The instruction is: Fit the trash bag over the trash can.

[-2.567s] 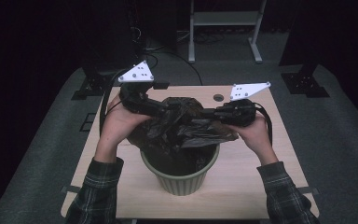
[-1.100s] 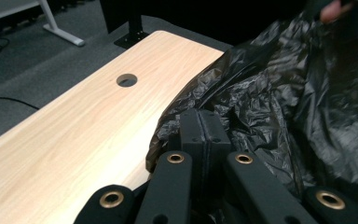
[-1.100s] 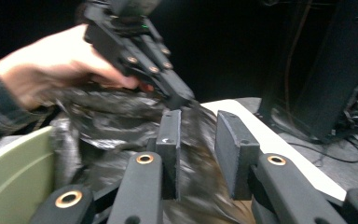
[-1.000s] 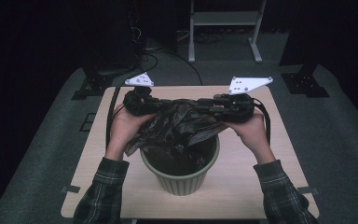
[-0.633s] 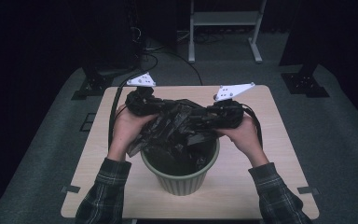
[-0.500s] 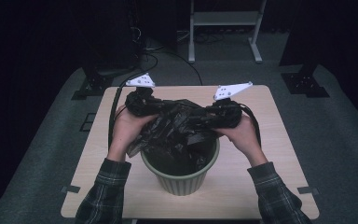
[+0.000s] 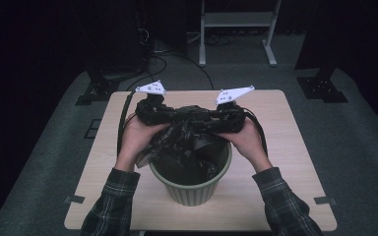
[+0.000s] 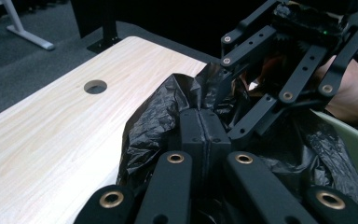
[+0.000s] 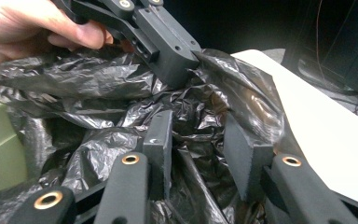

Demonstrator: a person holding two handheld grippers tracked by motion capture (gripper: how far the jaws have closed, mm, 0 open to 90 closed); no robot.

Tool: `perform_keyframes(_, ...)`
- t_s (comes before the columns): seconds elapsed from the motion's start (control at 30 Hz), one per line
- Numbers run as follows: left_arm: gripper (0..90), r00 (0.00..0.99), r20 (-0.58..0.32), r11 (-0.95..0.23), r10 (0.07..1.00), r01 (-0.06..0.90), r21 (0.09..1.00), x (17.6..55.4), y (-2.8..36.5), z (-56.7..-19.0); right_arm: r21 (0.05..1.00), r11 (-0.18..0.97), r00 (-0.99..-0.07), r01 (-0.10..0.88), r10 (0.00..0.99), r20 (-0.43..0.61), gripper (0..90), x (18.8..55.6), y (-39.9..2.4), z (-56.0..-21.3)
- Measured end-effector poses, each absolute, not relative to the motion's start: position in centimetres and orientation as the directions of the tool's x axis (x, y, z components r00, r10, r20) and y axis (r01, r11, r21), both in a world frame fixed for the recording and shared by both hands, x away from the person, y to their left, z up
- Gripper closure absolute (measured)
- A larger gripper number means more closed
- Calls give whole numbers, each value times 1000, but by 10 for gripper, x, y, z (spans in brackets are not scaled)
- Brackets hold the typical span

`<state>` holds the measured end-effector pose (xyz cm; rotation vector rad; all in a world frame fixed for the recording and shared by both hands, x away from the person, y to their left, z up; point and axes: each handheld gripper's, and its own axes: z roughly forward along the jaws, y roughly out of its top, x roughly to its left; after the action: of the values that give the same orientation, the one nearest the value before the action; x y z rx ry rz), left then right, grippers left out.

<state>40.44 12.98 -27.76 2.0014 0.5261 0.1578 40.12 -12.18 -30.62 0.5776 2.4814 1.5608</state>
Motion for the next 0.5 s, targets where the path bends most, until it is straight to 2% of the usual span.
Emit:
perform_keyframes(0.1, 897, 891, -112, -378, 441, 297, 877, 406, 133, -278, 897, 381, -911, 226, 408, 56, 619, 400, -123, -305)
perform_keyframes(0.2, 897, 888, -117, -370, 444, 300, 879, 405, 135, -279, 912, 354, -894, 207, 448, 29, 538, 399, -129, -301)
perform_keyframes(0.37, 897, 892, -111, -378, 438, 295, 878, 405, 133, -279, 913, 345, -881, 219, 473, 32, 514, 408, -133, -301)
perform_keyframes(0.4, 897, 892, -114, -377, 438, 297, 877, 405, 132, -279, 912, 344, -885, 225, 463, 44, 517, 411, -131, -302)
perform_keyframes(0.5, 897, 892, -115, -378, 438, 299, 876, 406, 133, -279, 902, 364, -893, 232, 448, 49, 625, 415, -126, -307)
